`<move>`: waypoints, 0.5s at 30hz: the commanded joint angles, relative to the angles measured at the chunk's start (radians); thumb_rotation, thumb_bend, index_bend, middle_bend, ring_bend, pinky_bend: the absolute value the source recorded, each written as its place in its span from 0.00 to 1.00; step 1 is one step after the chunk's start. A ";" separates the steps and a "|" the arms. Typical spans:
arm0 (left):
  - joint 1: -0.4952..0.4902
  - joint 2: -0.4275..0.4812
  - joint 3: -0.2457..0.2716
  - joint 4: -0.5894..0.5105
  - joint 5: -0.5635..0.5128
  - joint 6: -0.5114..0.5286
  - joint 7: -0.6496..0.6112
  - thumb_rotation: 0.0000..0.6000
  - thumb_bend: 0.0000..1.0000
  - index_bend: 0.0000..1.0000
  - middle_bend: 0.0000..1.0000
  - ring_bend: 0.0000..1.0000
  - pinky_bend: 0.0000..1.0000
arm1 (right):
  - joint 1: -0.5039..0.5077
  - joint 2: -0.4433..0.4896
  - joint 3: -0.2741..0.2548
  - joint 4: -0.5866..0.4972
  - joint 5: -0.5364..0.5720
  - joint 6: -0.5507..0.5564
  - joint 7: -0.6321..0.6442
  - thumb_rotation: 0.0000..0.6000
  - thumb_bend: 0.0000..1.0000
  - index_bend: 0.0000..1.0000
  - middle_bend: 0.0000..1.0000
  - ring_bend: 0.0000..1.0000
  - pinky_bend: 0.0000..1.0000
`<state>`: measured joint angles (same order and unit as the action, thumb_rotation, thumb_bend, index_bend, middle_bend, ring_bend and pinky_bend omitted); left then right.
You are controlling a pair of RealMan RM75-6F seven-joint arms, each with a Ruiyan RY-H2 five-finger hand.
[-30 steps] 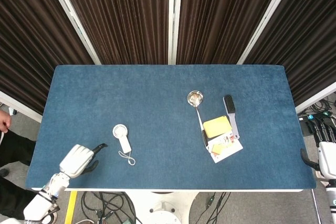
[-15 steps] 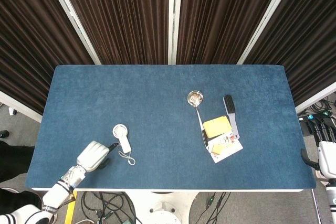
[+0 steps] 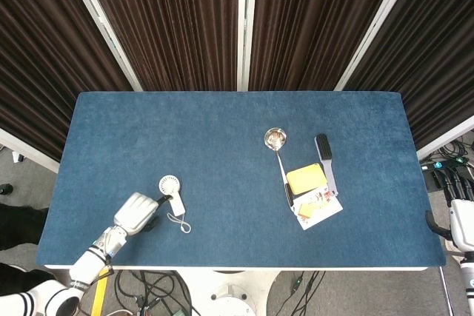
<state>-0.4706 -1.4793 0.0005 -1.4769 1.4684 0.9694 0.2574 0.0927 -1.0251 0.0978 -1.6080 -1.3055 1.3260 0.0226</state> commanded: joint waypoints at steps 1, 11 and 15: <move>-0.006 -0.007 -0.001 0.007 -0.006 -0.002 0.001 1.00 0.45 0.19 0.86 0.89 0.91 | -0.001 0.000 0.000 0.002 0.002 0.000 0.002 1.00 0.30 0.00 0.00 0.00 0.00; -0.017 -0.013 -0.002 0.021 -0.027 0.001 -0.006 1.00 0.45 0.19 0.86 0.89 0.91 | -0.005 0.001 -0.001 0.009 0.002 0.002 0.010 1.00 0.30 0.00 0.00 0.00 0.00; -0.021 -0.014 0.001 0.024 -0.030 0.002 -0.006 1.00 0.46 0.19 0.86 0.89 0.91 | -0.005 0.000 -0.002 0.009 0.002 0.001 0.009 1.00 0.30 0.00 0.00 0.00 0.00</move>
<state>-0.4910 -1.4932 0.0017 -1.4532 1.4381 0.9708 0.2511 0.0881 -1.0255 0.0963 -1.5989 -1.3034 1.3266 0.0321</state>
